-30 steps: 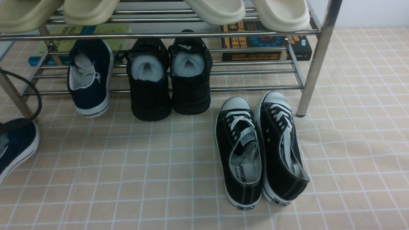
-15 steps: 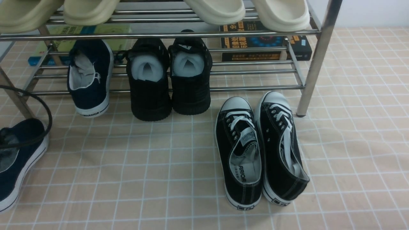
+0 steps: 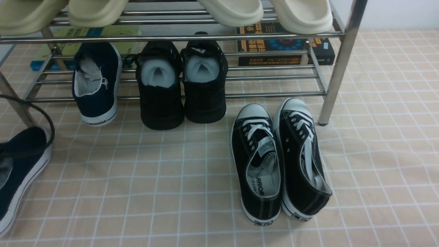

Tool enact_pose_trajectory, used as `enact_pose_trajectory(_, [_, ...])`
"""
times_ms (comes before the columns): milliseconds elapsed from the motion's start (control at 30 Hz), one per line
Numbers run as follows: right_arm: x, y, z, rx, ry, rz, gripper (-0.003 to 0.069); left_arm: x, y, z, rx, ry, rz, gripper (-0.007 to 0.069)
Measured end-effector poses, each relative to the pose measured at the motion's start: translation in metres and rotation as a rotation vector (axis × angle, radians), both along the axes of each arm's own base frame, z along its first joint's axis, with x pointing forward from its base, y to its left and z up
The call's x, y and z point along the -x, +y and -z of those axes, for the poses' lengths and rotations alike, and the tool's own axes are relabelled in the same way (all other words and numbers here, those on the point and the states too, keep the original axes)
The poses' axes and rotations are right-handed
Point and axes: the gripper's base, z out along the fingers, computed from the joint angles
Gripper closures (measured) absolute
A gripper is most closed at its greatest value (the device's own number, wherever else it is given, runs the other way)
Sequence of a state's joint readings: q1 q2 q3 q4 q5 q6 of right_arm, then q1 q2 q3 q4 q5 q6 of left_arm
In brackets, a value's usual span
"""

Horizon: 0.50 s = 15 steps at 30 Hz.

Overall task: Take the shoes off the shelf from the light coffee tablecloth by hand.
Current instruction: 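Set the held shoe down on the floor in front of the rack with the left gripper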

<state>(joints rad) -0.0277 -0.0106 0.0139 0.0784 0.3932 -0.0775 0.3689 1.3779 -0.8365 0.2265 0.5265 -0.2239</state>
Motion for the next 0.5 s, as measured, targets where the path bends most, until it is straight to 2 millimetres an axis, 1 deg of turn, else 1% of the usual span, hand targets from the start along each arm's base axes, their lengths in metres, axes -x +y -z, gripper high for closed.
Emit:
enact_pose_trajectory(33, [0.000,0.000,0.000,0.000,0.000,0.000,0.0419,-0.004,0.003,-0.014,0.011,-0.011,-0.040,0.0357])
enact_pose_trajectory(67, [0.000,0.000,0.000,0.000,0.000,0.000,0.0419,-0.005,0.004,-0.019,0.017,-0.013,-0.057,0.0340])
enact_pose_trajectory(100, [0.000,0.000,0.000,0.000,0.000,0.000,0.0419,-0.005,0.004,-0.020,0.021,-0.007,-0.066,0.0332])
enact_pose_trajectory(133, [0.000,0.000,0.000,0.000,0.000,0.000,0.0419,-0.007,0.005,-0.033,0.030,-0.007,-0.093,0.0309])
enact_pose_trajectory(200, [0.000,0.000,0.000,0.000,0.000,0.000,0.0419,-0.010,0.006,-0.046,0.050,-0.012,-0.120,0.0300])
enact_pose_trajectory(267, [0.000,0.000,0.000,0.000,0.000,0.000,0.0419,-0.012,0.003,-0.059,0.081,-0.018,-0.134,0.0306])
enact_pose_trajectory(300, [0.000,0.000,0.000,0.000,0.000,0.000,0.0419,-0.014,0.000,-0.066,0.098,-0.024,-0.131,0.0320])
enact_pose_trajectory(367, [0.000,0.000,0.000,0.000,0.000,0.000,0.0419,-0.019,-0.011,-0.072,0.129,-0.028,-0.107,0.0370])
enact_pose_trajectory(500, [0.000,0.000,0.000,0.000,0.000,0.000,0.0419,-0.032,-0.043,-0.076,0.152,-0.052,0.008,0.0545])
